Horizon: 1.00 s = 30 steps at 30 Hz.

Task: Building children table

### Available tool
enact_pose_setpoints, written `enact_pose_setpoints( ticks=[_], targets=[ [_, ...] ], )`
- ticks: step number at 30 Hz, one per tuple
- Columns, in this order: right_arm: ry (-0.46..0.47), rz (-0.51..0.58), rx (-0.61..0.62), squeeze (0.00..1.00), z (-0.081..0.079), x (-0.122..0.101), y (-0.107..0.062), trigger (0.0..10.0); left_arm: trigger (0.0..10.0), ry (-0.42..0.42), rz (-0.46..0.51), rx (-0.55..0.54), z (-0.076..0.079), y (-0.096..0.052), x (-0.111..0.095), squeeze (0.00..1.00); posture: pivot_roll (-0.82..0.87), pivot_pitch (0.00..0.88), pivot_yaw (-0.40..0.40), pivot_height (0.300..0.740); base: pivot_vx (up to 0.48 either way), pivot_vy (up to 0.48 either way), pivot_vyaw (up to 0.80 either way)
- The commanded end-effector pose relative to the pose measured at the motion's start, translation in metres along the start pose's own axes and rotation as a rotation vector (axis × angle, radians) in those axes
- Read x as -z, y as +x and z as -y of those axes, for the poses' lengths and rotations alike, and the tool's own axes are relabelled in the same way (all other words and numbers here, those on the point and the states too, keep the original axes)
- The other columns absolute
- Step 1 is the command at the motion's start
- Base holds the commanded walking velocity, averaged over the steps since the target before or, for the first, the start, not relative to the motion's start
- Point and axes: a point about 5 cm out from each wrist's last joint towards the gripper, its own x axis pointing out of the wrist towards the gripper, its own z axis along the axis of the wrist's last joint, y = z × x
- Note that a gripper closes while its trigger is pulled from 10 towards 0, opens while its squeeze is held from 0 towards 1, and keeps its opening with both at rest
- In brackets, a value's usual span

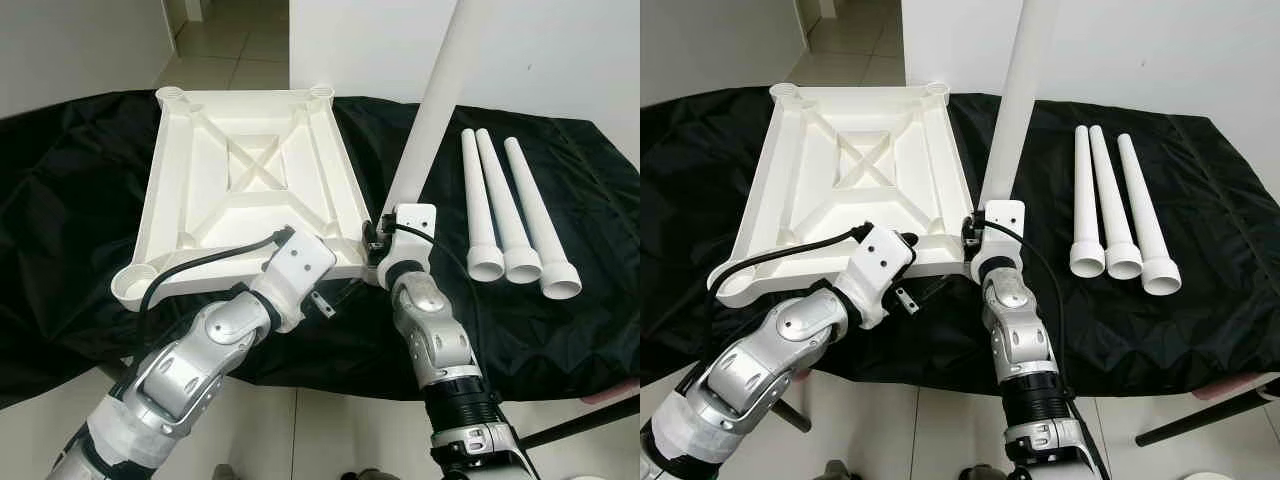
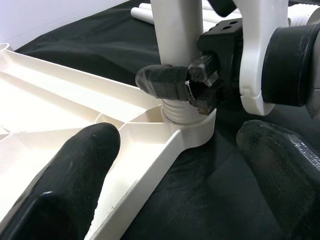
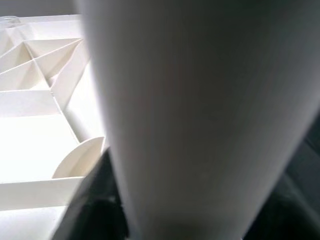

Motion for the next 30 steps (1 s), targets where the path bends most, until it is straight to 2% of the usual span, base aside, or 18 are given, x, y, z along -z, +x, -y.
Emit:
enact_pose_setpoints(
  ticks=[1, 6, 7, 8, 13, 15, 18, 22, 23, 28, 30],
  targets=[
    [0.007, -0.003, 0.010, 1.00, 0.003, 0.001, -0.002, 10.0, 10.0, 0.003, -0.005, 0.119, 0.008, 0.000, 0.002, 0.00, -0.03, 0.054, -0.028, 0.740, 0.000, 0.000, 0.00],
    [0.005, 0.040, -0.002, 1.00, 0.008, -0.005, -0.003, 10.0, 10.0, 0.004, -0.006, 0.120, 0.009, 0.000, 0.003, 0.00, -0.03, 0.056, -0.027, 0.740, 0.000, 0.000, 0.00],
    [0.004, 0.048, -0.006, 0.67, 0.011, -0.006, -0.003, 10.0, 10.0, 0.004, -0.007, 0.120, 0.009, 0.000, 0.003, 0.00, -0.03, 0.056, -0.027, 0.740, 0.000, 0.000, 0.00],
    [0.004, 0.057, -0.010, 0.00, 0.013, -0.007, -0.004, 10.0, 10.0, 0.003, -0.007, 0.121, 0.010, 0.000, 0.003, 0.00, -0.03, 0.057, -0.029, 0.740, 0.000, 0.000, 0.00],
    [-0.002, 0.071, -0.018, 0.00, 0.018, -0.005, -0.008, 10.0, 10.0, 0.002, -0.009, 0.120, 0.010, -0.001, 0.004, 0.00, -0.03, 0.060, -0.029, 0.740, 0.000, 0.000, 0.00],
    [0.012, 0.107, -0.019, 0.00, 0.022, -0.004, -0.018, 10.0, 10.0, 0.003, -0.011, 0.115, 0.009, -0.002, 0.004, 0.00, -0.03, 0.066, -0.027, 0.740, 0.000, 0.000, 0.00],
    [0.022, 0.122, -0.019, 0.00, 0.022, -0.005, -0.022, 10.0, 10.0, 0.004, -0.012, 0.113, 0.008, -0.002, 0.004, 0.00, -0.03, 0.066, -0.027, 0.740, 0.000, 0.000, 0.00],
    [0.086, 0.180, -0.072, 0.00, 0.018, -0.002, -0.044, 10.0, 10.0, -0.004, -0.007, 0.103, -0.002, -0.008, 0.005, 0.00, -0.04, 0.078, -0.017, 0.740, 0.000, 0.000, 0.00],
    [0.103, 0.195, -0.098, 0.00, 0.017, -0.002, -0.050, 10.0, 10.0, -0.005, -0.022, 0.072, -0.010, -0.009, 0.007, 0.00, -0.04, 0.082, -0.011, 0.740, 0.000, 0.000, 0.00],
    [0.108, 0.205, -0.114, 0.00, 0.016, -0.001, -0.053, 10.0, 10.0, 0.001, -0.029, 0.055, -0.016, -0.010, 0.008, 0.00, -0.04, 0.086, -0.009, 0.740, 0.000, 0.000, 0.00],
    [0.089, 0.206, -0.111, 0.00, 0.019, 0.002, -0.059, 10.0, 10.0, -0.014, -0.021, 0.064, -0.020, -0.015, 0.008, 0.00, -0.04, 0.086, -0.009, 0.740, 0.000, 0.000, 0.00]
  ],
)
